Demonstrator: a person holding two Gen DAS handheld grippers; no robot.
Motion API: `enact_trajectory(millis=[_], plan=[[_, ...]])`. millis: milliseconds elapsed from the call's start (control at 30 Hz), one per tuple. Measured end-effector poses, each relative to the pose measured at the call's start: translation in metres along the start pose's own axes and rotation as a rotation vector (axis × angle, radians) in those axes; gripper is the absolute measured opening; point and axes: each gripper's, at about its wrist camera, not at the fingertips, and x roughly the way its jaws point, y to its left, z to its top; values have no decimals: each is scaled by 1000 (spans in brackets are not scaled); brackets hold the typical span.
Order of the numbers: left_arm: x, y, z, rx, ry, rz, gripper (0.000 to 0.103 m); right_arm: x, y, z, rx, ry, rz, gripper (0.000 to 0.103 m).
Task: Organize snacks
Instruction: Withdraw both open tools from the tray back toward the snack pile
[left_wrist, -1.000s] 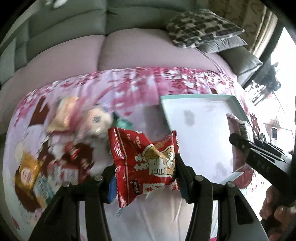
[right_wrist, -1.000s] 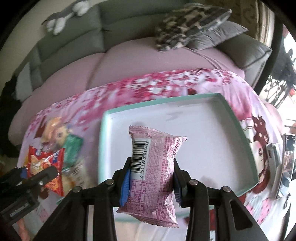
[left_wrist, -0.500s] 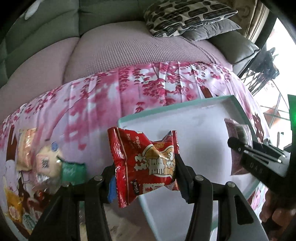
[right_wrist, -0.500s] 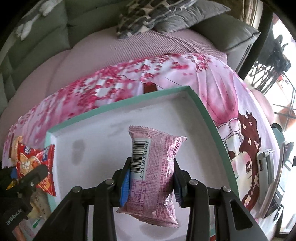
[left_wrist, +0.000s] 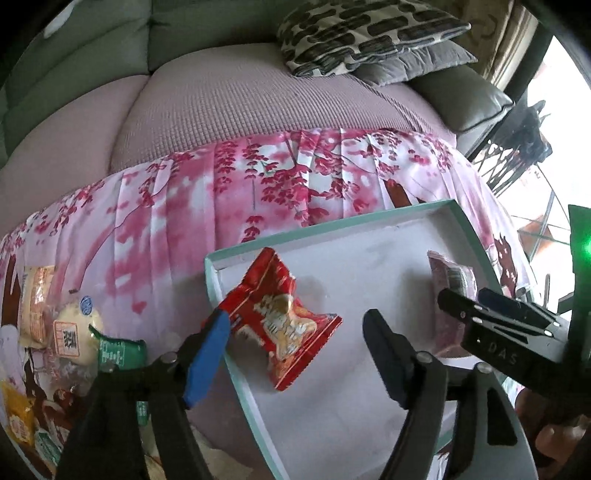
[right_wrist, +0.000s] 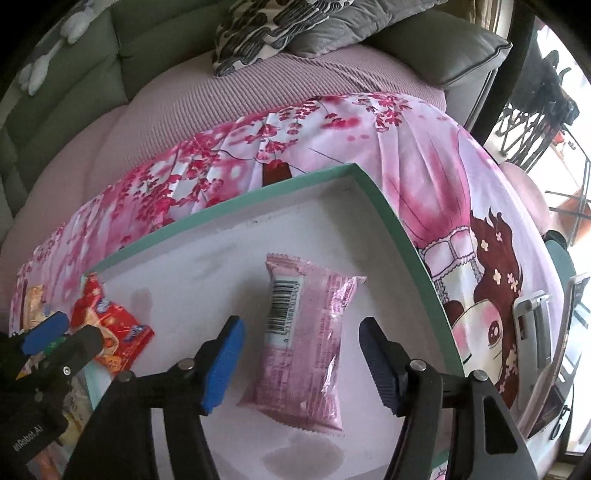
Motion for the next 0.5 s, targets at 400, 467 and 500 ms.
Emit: enact_trajectory(millis=[400, 467, 500], plan=[[-54, 61, -27, -83, -176, 103, 100, -30, 33, -22, -71, -93, 51, 100], [-62, 71, -34, -98, -198, 128, 102, -36, 42, -27, -84, -110, 53, 100], [-68, 78, -37, -107, -210, 139, 103, -39, 46, -29, -88, -117, 50, 100]])
